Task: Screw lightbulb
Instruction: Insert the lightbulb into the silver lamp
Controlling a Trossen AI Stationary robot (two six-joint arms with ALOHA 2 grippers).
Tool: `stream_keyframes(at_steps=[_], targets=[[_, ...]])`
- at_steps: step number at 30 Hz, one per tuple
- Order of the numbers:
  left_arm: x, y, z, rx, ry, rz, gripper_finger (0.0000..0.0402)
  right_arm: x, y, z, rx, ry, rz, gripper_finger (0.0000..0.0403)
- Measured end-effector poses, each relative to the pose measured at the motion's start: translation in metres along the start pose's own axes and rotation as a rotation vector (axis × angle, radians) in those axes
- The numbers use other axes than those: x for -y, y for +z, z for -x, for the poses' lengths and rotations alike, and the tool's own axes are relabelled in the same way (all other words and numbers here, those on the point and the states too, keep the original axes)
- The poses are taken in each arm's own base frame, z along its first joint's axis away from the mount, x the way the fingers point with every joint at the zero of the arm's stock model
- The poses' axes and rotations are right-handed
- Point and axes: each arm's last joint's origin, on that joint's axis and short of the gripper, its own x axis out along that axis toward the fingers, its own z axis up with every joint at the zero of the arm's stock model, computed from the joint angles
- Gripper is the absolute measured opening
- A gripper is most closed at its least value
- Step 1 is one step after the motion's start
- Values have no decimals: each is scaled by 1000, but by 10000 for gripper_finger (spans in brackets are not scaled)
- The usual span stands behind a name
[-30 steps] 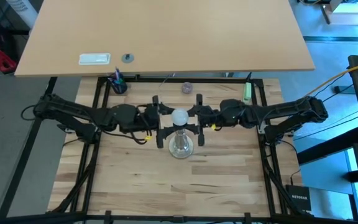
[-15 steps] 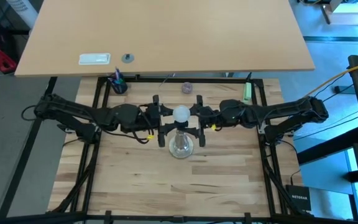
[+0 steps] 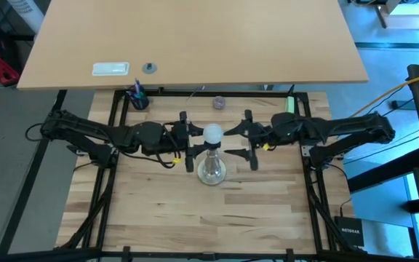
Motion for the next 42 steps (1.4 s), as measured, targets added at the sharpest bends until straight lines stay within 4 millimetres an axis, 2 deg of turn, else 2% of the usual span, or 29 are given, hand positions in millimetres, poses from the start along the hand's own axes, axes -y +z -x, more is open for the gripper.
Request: stream_keyframes(at_steps=[4, 7, 14, 19, 24, 29, 34, 37, 42], targets=[[0, 0, 0, -4, 0, 1, 162, -1, -15, -4, -45, -8, 5, 266], [0, 0, 0, -5, 5, 10, 162, -2, -30, -11, 11, -12, -9, 266], [-2, 0, 0, -3, 57, 30, 163, -5, -79, -24, 48, 11, -54, 266], [-2, 0, 0, -3, 58, 32, 163, -7, -114, -41, -39, 6, -58, 266], [-2, 0, 0, -2, 58, 31, 163, -9, -139, -61, -74, -16, -53, 266], [-2, 0, 0, 0, 58, 34, 163, -8, -144, -77, 1, -65, -50, 266], [-2, 0, 0, 0, 58, 37, 164, -8, -147, -84, 40, -86, -56, 260], [-2, 0, 0, 0, 58, 38, 164, -7, -149, -85, 46, -125, -76, 236], [-2, 0, 0, 0, 64, 38, 164, -7, -149, -85, 46, -151, -80, 166]])
